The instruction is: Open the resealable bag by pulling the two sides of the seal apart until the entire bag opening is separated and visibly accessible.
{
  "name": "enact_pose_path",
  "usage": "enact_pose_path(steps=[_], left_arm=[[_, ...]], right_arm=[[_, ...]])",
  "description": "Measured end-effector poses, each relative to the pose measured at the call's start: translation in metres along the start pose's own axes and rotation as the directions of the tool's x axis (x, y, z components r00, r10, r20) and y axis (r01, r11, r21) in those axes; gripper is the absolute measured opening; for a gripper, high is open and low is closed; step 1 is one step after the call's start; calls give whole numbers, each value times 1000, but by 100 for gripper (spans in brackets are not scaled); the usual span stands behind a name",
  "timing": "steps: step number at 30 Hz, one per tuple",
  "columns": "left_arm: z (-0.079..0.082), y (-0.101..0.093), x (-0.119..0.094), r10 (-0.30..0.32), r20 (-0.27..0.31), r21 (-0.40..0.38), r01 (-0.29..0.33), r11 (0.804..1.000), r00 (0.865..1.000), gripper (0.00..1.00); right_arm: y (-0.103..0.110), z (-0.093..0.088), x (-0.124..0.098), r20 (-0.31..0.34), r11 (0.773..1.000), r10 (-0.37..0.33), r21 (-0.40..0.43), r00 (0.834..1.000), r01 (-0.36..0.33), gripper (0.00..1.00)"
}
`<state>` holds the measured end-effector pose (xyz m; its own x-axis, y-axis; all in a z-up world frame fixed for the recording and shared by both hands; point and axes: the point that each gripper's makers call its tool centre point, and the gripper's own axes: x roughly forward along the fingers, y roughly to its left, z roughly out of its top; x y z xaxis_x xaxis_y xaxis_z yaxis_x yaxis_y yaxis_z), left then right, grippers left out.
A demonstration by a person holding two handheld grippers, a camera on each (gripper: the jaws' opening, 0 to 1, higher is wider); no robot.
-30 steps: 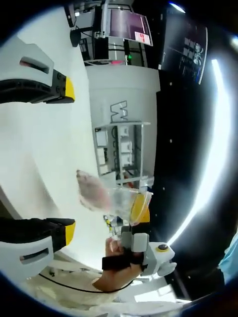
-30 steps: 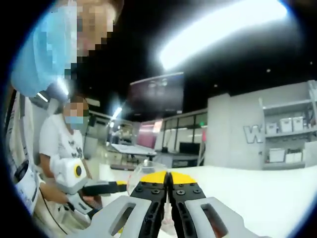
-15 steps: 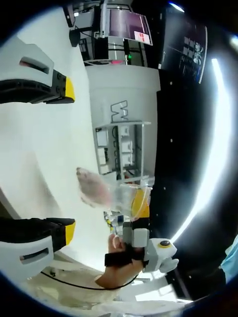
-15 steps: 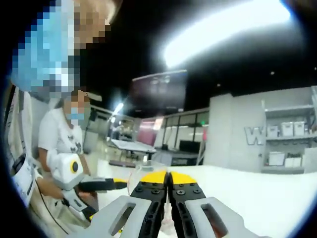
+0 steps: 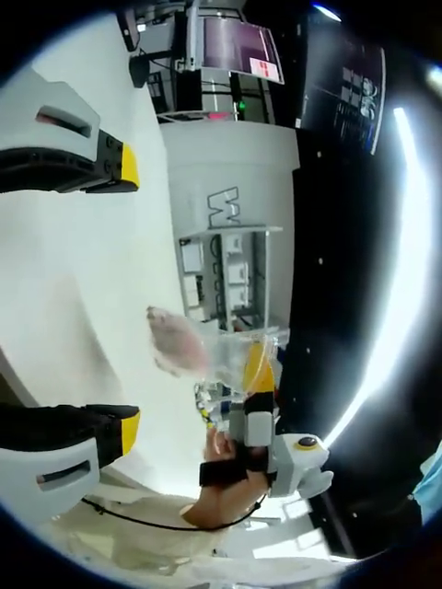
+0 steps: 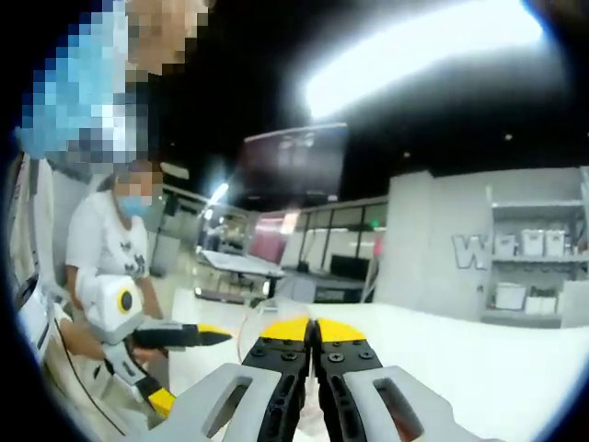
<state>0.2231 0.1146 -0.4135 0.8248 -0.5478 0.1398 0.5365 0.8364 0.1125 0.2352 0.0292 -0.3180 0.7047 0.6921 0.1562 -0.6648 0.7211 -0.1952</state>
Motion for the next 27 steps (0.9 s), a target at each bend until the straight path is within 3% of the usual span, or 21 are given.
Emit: enact_pose_path(steps=[27], left_arm=[[-6,6,-3,16,-14,3,-16,1000,1000,93]], right_arm=[[-12,-4,18,-50,999,12,-37,999,-14,0]])
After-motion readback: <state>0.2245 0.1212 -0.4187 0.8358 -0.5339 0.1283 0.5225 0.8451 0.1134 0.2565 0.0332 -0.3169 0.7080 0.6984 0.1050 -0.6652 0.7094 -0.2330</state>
